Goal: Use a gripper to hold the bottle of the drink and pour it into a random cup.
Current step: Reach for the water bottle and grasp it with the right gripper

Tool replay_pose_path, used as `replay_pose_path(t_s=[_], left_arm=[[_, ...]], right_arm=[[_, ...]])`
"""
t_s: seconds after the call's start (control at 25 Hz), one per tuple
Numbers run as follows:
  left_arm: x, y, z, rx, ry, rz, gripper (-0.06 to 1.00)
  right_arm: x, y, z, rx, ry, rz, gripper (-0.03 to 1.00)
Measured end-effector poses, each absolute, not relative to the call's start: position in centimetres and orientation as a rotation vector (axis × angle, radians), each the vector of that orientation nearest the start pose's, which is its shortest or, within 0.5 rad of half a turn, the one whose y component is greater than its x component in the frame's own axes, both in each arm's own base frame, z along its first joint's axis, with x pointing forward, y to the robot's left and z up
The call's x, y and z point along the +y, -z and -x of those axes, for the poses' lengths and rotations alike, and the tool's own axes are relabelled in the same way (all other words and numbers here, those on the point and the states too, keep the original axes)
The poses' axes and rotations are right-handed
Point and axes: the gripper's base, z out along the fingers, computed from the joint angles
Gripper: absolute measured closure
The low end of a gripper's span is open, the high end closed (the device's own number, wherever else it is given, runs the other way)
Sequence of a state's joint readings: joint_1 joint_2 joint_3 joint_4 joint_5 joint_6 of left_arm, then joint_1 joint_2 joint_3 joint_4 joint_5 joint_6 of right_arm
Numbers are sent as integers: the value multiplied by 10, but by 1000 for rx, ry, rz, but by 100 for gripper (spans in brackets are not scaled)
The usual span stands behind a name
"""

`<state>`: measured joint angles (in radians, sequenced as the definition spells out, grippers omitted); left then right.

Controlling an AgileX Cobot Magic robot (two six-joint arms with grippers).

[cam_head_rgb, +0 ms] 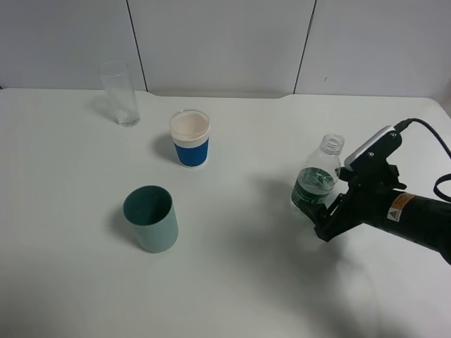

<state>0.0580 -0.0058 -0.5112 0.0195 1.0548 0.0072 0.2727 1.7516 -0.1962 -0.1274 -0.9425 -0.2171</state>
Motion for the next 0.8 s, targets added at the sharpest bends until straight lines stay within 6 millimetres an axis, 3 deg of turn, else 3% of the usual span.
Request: replay_pose_path(t_s=[0.56, 0.64, 0.76, 0.8], left_arm=[[1, -281, 7, 2021, -65, 52, -4], [1, -281, 7, 2021, -65, 52, -4], [1, -281, 7, 2021, -65, 52, -4], [1, -281, 7, 2021, -65, 52, -4]], right_arm=[[71, -102, -203, 1943, -89, 763, 11], [71, -102, -203, 1939, -84, 772, 18], [71, -102, -203, 1937, -84, 777, 42], [71, -102, -203, 1937, -84, 777, 44]])
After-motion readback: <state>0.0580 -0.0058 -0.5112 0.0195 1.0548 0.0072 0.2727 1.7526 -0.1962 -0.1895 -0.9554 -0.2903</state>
